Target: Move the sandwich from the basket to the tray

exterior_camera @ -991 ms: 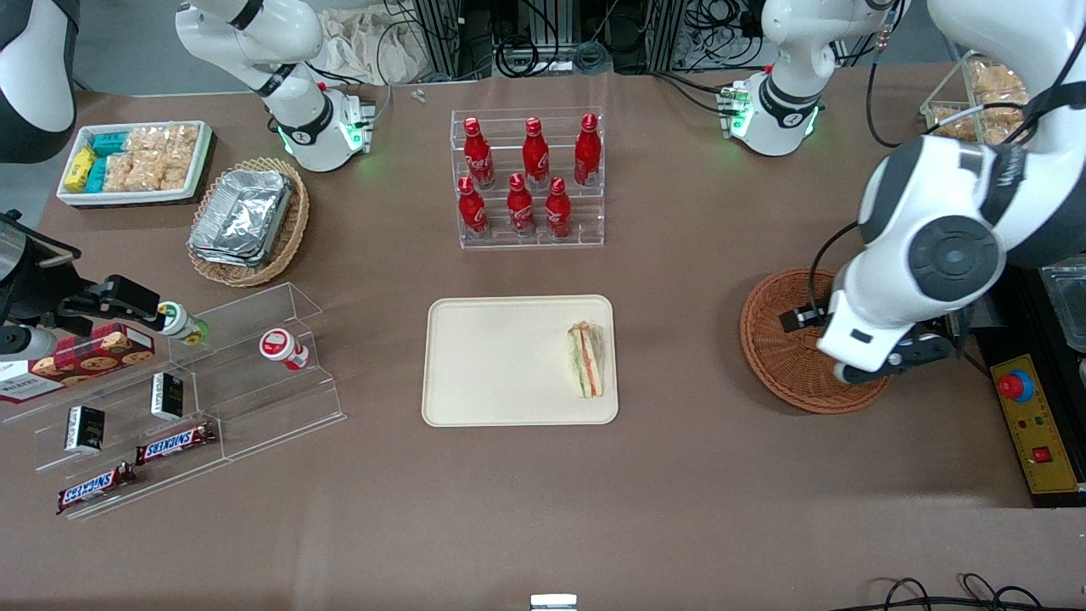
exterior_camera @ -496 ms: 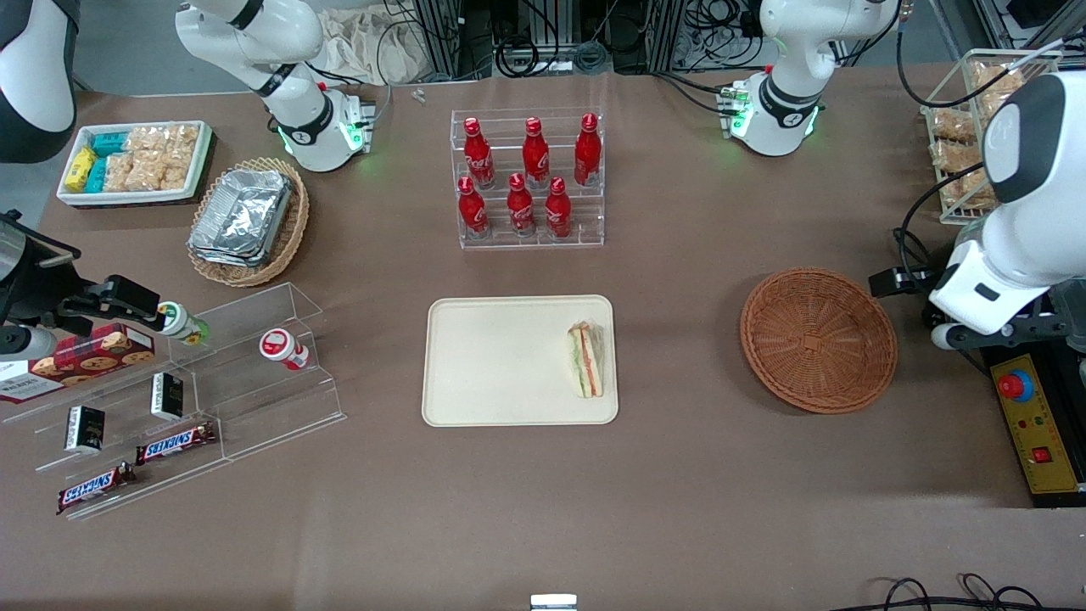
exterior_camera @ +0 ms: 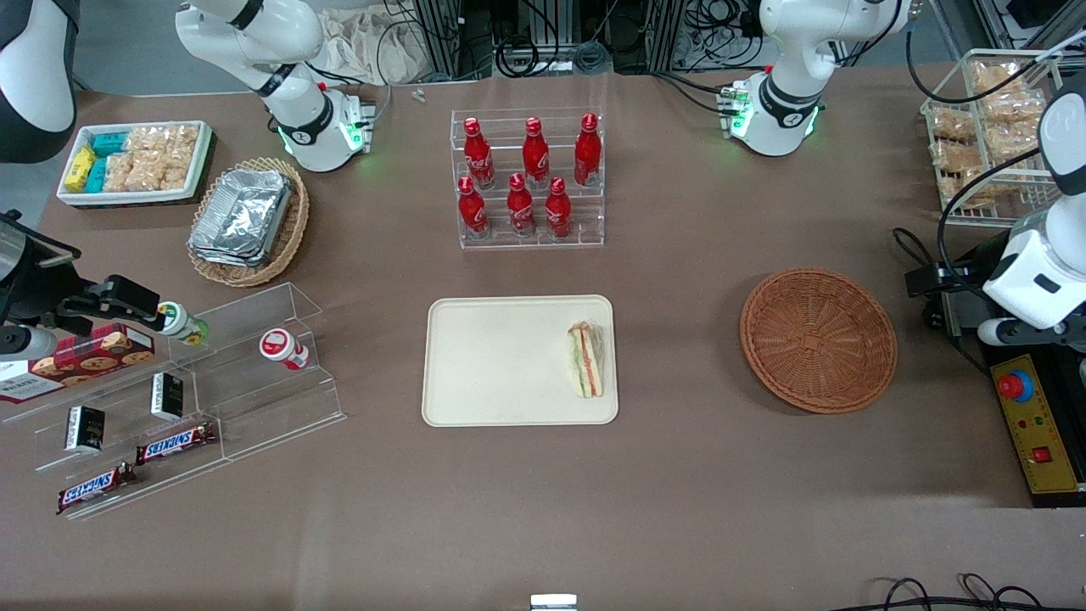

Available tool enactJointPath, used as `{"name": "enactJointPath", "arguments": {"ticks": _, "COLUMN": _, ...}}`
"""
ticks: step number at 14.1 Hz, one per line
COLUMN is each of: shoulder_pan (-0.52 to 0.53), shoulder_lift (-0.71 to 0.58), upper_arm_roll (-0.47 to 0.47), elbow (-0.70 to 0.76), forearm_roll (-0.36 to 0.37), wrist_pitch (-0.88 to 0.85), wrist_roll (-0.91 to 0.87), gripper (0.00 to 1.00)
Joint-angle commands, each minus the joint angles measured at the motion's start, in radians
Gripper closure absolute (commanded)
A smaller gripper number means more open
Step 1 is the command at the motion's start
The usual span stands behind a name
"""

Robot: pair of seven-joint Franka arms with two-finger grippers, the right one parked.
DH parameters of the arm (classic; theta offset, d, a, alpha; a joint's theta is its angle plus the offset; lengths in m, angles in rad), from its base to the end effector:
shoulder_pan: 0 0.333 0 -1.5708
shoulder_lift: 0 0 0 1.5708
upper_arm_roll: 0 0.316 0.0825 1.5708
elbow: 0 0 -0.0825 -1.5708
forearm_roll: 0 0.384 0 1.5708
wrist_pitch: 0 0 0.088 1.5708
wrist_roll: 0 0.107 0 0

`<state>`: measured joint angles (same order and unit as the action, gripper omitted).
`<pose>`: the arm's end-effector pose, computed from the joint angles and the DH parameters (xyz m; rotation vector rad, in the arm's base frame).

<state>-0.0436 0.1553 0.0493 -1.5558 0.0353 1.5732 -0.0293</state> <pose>0.5946 0.0052 0.5425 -3.0894 -0.0501 0.2123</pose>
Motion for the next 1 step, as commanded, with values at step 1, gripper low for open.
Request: {"name": "enactJointPath", "arguments": {"ticks": 1, "shoulder_pan": 0.045, "shoulder_lift": 0.029, "upper_arm_roll": -0.051, "elbow": 0.054, "forearm_roll": -0.017, "wrist_pitch": -0.010, "wrist_roll": 0.014, "gripper": 0.00}}
